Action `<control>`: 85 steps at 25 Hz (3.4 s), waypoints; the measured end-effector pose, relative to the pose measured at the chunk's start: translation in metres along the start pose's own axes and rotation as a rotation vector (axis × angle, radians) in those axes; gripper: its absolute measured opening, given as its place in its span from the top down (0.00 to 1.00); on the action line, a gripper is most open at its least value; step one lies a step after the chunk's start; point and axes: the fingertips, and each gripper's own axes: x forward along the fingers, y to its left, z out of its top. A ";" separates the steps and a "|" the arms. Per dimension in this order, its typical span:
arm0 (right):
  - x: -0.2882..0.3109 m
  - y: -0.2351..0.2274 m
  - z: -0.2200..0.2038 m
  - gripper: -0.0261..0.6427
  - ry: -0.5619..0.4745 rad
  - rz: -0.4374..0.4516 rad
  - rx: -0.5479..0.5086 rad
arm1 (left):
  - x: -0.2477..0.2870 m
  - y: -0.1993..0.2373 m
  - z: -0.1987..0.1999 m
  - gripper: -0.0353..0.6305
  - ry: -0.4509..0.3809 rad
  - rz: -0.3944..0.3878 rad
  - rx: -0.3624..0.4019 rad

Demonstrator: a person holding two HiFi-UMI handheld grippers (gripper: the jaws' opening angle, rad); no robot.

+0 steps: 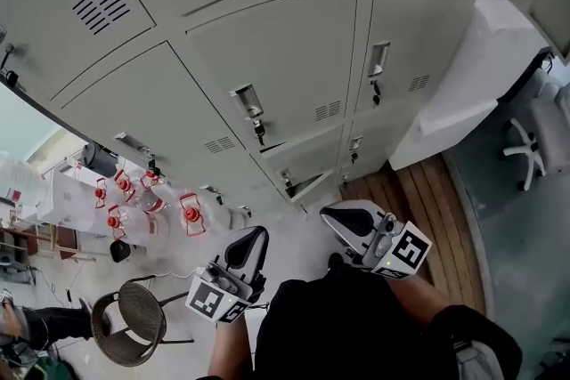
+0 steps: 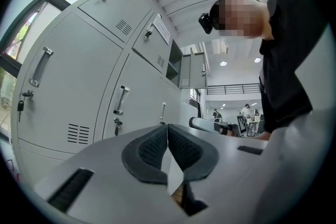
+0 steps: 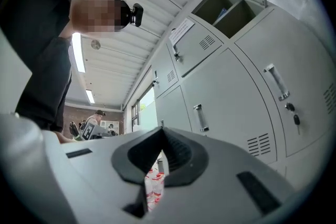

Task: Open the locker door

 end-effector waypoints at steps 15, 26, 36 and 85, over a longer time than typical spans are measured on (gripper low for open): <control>0.076 -0.055 0.011 0.91 0.012 -0.045 -0.102 | 0.024 0.071 0.033 0.92 -0.071 0.026 0.067; 0.157 -0.079 0.018 0.80 0.085 -0.156 -0.238 | 0.033 0.133 0.038 0.92 -0.019 -0.065 0.127; 0.200 -0.092 0.008 0.77 0.159 -0.251 -0.279 | 0.033 0.153 0.034 0.92 -0.017 -0.194 0.098; 0.222 -0.131 -0.009 0.88 0.261 -0.455 -0.285 | 0.028 0.163 0.016 0.92 -0.027 -0.313 0.002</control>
